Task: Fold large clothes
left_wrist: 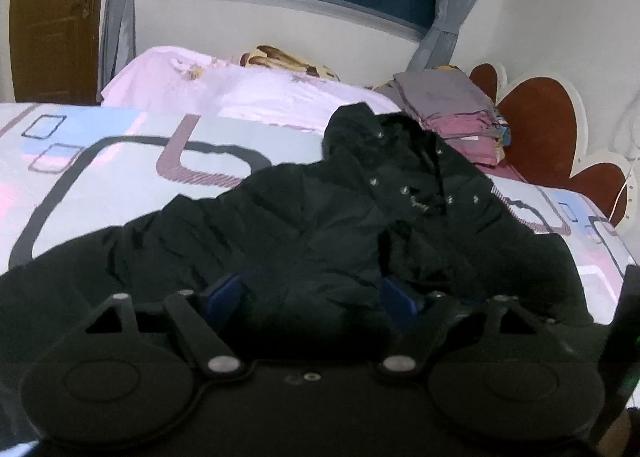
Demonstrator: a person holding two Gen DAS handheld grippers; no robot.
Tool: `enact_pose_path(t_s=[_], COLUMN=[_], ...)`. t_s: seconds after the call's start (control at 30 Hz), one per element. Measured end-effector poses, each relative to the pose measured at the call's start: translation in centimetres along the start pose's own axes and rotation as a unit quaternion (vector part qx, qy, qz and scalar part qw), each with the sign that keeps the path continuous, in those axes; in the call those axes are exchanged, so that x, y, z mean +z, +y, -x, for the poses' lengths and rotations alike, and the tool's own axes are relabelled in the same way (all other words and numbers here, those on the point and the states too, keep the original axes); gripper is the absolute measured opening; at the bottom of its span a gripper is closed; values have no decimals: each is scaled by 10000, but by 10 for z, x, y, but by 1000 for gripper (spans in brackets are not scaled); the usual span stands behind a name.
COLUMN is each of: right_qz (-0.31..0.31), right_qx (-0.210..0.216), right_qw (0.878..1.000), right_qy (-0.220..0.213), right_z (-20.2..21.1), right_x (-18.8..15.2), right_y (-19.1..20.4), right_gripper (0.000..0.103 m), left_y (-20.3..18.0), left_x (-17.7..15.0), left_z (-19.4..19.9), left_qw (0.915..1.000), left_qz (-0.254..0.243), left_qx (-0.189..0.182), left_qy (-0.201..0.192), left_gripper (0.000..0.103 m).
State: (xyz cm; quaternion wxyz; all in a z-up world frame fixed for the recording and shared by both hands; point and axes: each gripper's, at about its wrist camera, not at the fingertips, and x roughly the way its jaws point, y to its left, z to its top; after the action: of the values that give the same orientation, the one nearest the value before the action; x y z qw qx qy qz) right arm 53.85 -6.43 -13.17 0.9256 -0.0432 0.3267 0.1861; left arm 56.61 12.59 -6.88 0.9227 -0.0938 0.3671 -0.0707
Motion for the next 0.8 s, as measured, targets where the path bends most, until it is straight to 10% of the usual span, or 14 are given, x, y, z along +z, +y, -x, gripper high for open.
enact_pose_path(t_s=[0.03,0.1,0.13,0.27,0.4,0.67,0.8], right_qz=[88,-52,-100,-713,-1612,-2273,-1955], right_qx=[-78,-69,-161,-416,-992,-1348,-1341], right_qw=[9999,9991,9982,9932,9783,9634,9714], right_qy=[-38,-414,-564,-817,-839,-450,150], right_z=[2,18,29,68,92,87,55], right_x=[0,-1,-2,-5,-13,-33,-47], right_y=[3,0,-3,-42,-111,-211,-216], right_gripper=[24,75,76,75,45,33,28], left_y=[1,-1,-3,-19,-39,-68,-56], left_x=[-1,-2,-2,-4,-4,2,-6], left_z=[-2,-5,-7,-26,-58,-92,-86], left_qw=[10000,9999,9998,9983,9962,9985,9996], left_qz=[-1,-25,-59,-82,-87,-252,-174], left_qx=[-40,-143,-204,-560,-800,-393,-201], left_qy=[10,27,25,107,333,272,121], left_gripper=[82,83,84,83,76,13,10])
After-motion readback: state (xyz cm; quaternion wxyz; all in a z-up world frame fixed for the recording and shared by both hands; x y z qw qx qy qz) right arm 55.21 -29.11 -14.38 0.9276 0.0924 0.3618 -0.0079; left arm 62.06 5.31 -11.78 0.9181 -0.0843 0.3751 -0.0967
